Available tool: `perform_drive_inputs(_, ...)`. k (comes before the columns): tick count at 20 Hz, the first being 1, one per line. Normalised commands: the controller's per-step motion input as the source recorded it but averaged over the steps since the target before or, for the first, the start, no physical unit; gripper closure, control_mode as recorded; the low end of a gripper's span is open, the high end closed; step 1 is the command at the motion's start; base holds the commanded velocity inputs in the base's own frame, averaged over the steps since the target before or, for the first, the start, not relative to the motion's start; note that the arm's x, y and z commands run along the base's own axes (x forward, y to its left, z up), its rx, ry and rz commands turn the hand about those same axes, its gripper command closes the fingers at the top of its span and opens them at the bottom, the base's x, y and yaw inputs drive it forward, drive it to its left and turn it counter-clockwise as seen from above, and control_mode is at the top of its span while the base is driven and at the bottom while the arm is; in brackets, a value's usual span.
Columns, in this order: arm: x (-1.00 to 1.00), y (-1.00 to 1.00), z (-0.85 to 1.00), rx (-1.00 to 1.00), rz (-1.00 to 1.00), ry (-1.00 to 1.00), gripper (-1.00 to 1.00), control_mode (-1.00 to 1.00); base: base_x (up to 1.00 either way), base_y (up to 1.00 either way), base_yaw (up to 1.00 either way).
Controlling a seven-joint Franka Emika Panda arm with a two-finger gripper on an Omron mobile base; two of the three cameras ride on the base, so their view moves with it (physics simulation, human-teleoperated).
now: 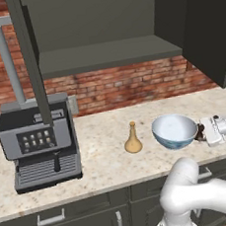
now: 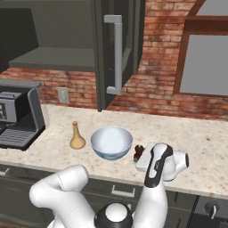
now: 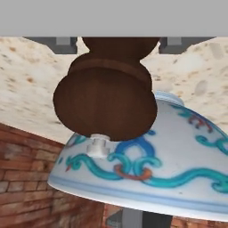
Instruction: Retrieve the bottle and the shaker from the cabinet and place them next to the mixing bowl on the counter. Then add garlic from the fridge to the mixing bowl.
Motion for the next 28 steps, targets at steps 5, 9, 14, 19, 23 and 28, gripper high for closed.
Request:
perform_drive_inputs(5,0.00,-0.02,0.00,-0.07,0.00,0.00,-1.00,-1.00,0.00,0.00,0.00)
perform_drive_inputs(9,0.00,-0.25,0.00,-0.02,0.00,0.00,-1.00,-1.00,0.00,0.00,0.00)
perform_drive_inputs(14,-0.10,-0.36,0.00,0.00,0.00,0.00,-1.00,-1.00,0.00,0.00,0.00)
perform_drive_inputs(19,-0.54,-0.07,0.08,-0.02,-0.03,0.00,-1.00,-1.00,0.00,0.00,0.00)
perform_drive_inputs(23,-0.63,-0.12,0.33,-0.18,-0.04,0.00,-1.00,-1.00,0.00,0.00,0.00)
perform_drive_inputs(28,-0.88,-0.04,0.31,-0.43,0.00,-0.05,-1.00,-1.00,0.00,0.00,0.00)
